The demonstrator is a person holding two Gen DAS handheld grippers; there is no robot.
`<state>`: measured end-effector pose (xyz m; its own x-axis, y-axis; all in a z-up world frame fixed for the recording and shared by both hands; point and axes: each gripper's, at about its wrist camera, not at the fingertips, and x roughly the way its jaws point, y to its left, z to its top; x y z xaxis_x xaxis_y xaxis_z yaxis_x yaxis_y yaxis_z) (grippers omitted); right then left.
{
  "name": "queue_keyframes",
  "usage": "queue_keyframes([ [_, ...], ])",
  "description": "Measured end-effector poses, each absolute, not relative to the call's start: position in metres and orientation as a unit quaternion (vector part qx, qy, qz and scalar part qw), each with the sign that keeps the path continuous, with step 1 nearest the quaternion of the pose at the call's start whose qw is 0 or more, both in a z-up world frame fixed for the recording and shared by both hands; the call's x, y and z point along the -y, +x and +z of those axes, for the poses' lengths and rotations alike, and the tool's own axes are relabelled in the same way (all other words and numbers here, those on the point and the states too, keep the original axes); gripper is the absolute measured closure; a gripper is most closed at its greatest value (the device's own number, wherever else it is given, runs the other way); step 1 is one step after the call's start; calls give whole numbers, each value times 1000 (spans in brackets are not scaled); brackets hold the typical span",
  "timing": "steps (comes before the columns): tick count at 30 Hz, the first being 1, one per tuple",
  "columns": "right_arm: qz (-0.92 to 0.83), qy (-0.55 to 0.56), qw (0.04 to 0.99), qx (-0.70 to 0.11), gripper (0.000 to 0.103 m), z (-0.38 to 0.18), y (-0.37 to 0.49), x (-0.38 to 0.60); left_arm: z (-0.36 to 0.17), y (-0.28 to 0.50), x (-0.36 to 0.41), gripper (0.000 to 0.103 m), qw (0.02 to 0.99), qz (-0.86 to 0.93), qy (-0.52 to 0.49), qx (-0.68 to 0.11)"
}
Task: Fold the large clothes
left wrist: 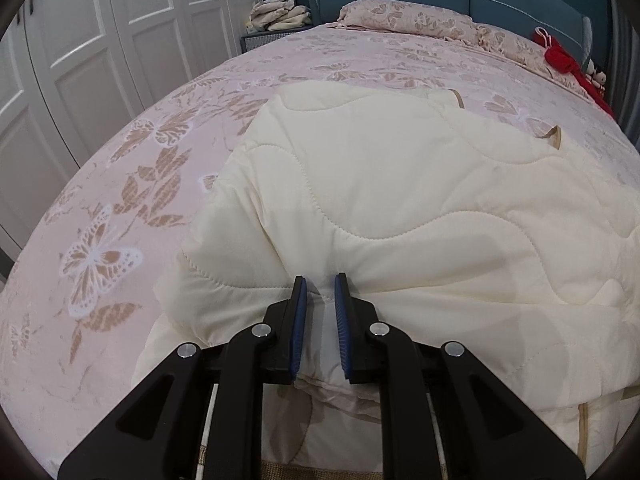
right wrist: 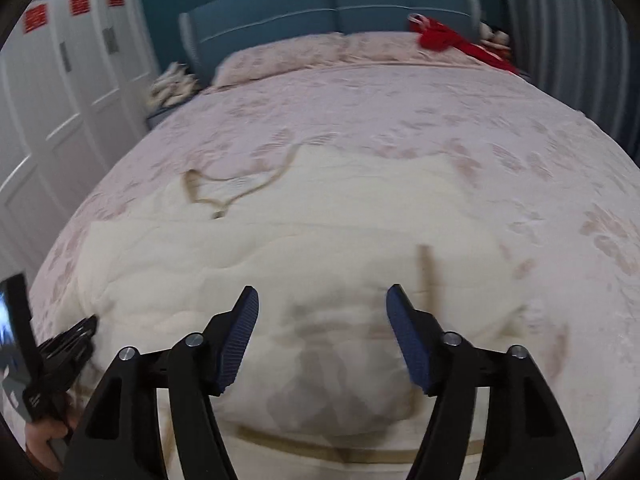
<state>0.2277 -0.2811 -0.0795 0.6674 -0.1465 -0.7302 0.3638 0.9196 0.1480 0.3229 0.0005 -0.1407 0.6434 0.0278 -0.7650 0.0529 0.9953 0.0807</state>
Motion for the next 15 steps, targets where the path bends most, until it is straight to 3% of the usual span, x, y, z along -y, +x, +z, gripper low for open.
queue_keyframes([
  [3, -158, 170, 879, -417, 43, -100, 232, 307, -141, 322, 1, 89, 906, -5, 52, -421],
  [6, -141, 179, 873, -431, 60, -117, 240, 310, -141, 322, 2, 89, 906, -4, 53, -419],
  [8, -133, 173, 877, -429, 92, -116, 245, 306, -142, 322, 2, 89, 907, -3, 56, -417],
  [15, -136, 172, 877, -427, 95, -123, 255, 306, -143, 318, 4, 89, 911, 1, 60, -408],
])
